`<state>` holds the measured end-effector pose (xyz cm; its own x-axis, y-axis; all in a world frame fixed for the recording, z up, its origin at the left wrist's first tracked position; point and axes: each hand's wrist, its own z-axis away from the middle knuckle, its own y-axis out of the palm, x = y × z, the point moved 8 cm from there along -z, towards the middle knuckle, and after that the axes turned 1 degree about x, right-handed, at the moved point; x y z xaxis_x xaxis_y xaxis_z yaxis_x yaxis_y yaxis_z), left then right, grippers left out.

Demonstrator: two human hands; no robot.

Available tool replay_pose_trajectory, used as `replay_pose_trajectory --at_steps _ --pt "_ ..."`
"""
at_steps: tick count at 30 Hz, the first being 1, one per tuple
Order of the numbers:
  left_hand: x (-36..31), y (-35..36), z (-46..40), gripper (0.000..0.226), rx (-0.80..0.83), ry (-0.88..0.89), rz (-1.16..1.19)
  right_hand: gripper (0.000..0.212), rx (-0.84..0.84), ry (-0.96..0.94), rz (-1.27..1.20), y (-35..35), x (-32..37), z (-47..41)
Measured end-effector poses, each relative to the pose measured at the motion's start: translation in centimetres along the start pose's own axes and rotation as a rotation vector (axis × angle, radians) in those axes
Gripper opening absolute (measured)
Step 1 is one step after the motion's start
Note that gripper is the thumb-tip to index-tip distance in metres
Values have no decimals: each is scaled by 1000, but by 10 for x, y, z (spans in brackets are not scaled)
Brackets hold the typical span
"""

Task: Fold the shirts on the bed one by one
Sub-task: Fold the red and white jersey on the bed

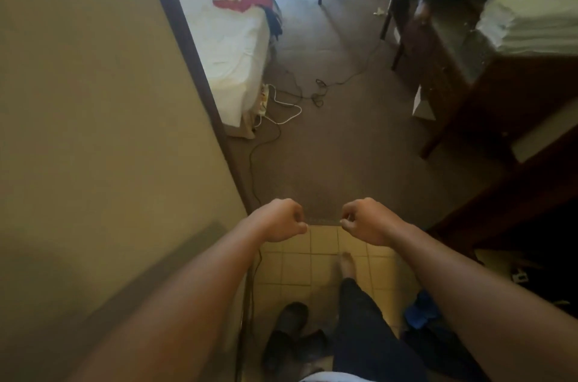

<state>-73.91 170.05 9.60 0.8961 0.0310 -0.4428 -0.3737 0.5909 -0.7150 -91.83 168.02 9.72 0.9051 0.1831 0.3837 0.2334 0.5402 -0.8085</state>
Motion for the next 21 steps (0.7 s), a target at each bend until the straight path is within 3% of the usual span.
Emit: replay_pose_trajectory --at_steps 10,21 --pt "0 -108 -173 34 -7 -137 147 16 127 -92 9 -104 -56 -205" --pt "18 -239 -314 32 -80 -131 307 16 130 -97 -136 -216 -83 -372"
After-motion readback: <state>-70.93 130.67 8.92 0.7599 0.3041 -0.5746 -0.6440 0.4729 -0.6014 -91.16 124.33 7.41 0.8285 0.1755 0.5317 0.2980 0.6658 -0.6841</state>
